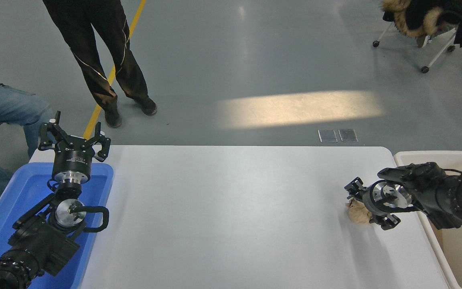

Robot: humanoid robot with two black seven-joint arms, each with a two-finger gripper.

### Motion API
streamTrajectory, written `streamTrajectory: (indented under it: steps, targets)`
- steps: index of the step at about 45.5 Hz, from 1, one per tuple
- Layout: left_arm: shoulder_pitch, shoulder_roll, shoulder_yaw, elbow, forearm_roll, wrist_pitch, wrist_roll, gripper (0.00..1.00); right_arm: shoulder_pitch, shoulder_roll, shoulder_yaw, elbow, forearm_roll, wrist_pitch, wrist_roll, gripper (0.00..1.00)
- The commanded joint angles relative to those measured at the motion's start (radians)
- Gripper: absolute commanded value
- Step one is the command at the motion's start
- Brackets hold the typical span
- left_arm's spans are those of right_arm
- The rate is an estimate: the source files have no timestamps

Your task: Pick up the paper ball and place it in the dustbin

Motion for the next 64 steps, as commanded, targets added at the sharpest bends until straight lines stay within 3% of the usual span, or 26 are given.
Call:
streamTrajectory:
  steps: [1,16,32,44,56,64]
  targets:
    - [0.0,0.0,0.0,0.0,0.0,0.0,0.0,0.99,-0.006,0.011,0.023,-0.003,-0.016,0.01,-0.015,0.0]
    - [0.0,0.0,0.0,0.0,0.0,0.0,0.0,0.99,0.091,-0.044,0.037,0.087,-0.037,0.009,-0.013,0.0]
    - [0.0,0.0,0.0,0.0,0.0,0.0,0.0,0.99,0.634,-0.339,-0.008,0.753,-0.318,0.026,-0.002,0.0]
    - [0.0,0.0,0.0,0.0,0.0,0.0,0.0,0.99,1.19,-0.434,-0.206,1.064,-0.34,0.24,0.005,0.0]
    - [0.0,0.0,0.0,0.0,0.0,0.0,0.0,0.99,1.51,-0.43,-0.273,1.084,-0.337,0.552,0.038,0.0]
    - [0.0,0.002,0.0,0.0,0.0,0.0,0.0,0.99,1.539,-0.431,-0.301,1.084,-0.338,0.581,0.039,0.0]
